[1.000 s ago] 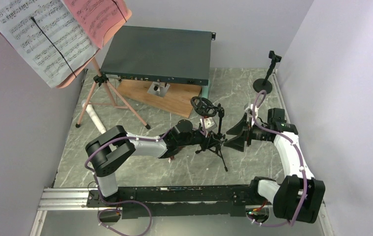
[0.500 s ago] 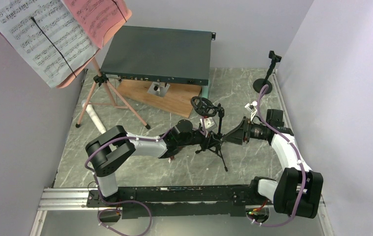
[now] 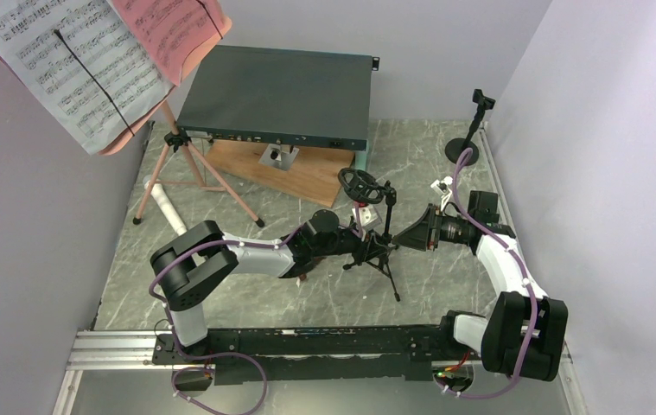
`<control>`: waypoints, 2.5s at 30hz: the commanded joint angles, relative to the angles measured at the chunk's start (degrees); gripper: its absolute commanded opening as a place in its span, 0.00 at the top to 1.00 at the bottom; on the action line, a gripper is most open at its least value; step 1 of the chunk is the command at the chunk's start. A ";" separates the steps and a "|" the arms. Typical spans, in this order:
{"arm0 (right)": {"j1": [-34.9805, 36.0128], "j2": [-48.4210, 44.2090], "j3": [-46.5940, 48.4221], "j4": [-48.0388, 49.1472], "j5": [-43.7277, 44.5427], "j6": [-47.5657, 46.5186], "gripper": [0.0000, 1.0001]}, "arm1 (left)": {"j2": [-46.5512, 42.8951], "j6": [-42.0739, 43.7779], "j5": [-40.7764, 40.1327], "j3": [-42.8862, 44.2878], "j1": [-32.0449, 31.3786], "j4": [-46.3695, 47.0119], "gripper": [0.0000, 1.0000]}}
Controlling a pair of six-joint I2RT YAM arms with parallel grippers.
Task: Pack up the instrument practice props
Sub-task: Unscrew the knob on the microphone stand.
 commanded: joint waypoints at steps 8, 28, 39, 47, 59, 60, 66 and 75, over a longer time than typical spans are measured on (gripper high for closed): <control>0.54 -0.53 0.02 1.59 -2.43 -5.04 0.80 | -1.87 -0.54 0.73 2.50 -0.58 4.90 1.00; 9.32 -7.47 11.85 -31.55 13.92 -98.03 1.00 | -0.61 -1.93 1.78 3.06 -0.65 5.69 1.00; 9.69 -14.20 5.38 -11.01 13.31 -54.42 0.36 | -0.24 -2.23 2.07 2.47 -0.63 6.71 1.00; 3.43 -16.57 1.46 -0.37 5.89 -17.93 0.21 | 0.34 -2.28 2.32 2.31 -0.58 7.68 1.00; 0.16 -5.93 2.96 -3.98 -0.08 -9.74 0.40 | 0.48 -2.38 2.01 1.84 -0.63 8.68 1.00; 0.12 -5.36 3.22 -4.32 -0.02 -9.90 0.41 | 0.38 -2.33 1.92 1.88 -0.59 8.60 1.00; 0.11 -4.94 4.01 -5.26 1.29 -10.44 0.46 | 0.46 -2.41 1.70 1.70 -0.59 9.00 1.00; 0.41 -3.81 8.37 -15.30 1.71 -23.55 0.74 | 0.01 -2.42 1.41 1.49 -0.59 8.88 1.00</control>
